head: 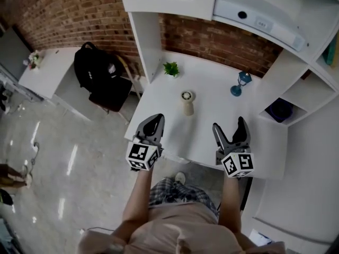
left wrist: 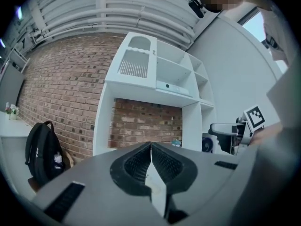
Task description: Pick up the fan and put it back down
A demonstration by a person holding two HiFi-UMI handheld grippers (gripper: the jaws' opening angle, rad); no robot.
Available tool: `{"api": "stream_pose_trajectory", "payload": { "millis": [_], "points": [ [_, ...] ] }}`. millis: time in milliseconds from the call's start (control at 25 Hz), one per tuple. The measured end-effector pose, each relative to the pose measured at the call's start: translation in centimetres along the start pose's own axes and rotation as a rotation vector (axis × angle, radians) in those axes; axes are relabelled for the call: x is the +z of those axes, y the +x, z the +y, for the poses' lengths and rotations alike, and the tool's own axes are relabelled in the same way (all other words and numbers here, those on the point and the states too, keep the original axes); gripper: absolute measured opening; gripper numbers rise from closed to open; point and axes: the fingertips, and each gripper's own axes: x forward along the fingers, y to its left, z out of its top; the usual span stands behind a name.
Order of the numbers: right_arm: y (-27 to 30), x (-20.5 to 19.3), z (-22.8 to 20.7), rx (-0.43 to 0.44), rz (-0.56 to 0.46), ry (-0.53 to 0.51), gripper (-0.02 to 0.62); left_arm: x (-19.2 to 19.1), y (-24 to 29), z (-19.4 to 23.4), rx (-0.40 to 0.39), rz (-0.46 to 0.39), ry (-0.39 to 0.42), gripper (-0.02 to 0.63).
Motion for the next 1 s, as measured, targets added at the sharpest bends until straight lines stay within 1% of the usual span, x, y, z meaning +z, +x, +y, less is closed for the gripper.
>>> {"api": "stream_pose_trajectory", "payload": {
  "millis": [160, 320, 520, 720, 840, 1000],
  "points": [
    [1.7, -0.3, 0.0, 0.018, 0.013, -0.006, 0.474, 0.6, 1.2, 1.7, 0.033, 0.005, 0.005, 0.029],
    [3.1, -1.1, -0.2, 0.029, 0.028, -0.003, 0.474, -0.2, 2.6, 2.6, 0.039, 0.024, 0.009, 0.029],
    [5.8, -1.5, -0.4, 0.039, 0.049, 0.012, 0.472, -0.3, 4.5, 3.9, 0.043, 0.045, 0.03, 0.029],
    [10.2, -2.4, 0.5, 0.068, 0.092, 0.01, 0.472, -0.7, 7.4, 6.3, 0.071, 0.072, -0.004, 0.029],
    [13.5, -3.4, 1.3, 0.095, 0.129, -0.007, 0.472, -1.0, 9.5, 7.8, 0.076, 0.068, 0.004, 0.029],
    [18.1, -5.9, 2.2, 0.117, 0.208, -0.041, 0.472, -2.2, 12.7, 9.6, 0.069, 0.095, 0.004, 0.029]
  ]
}}
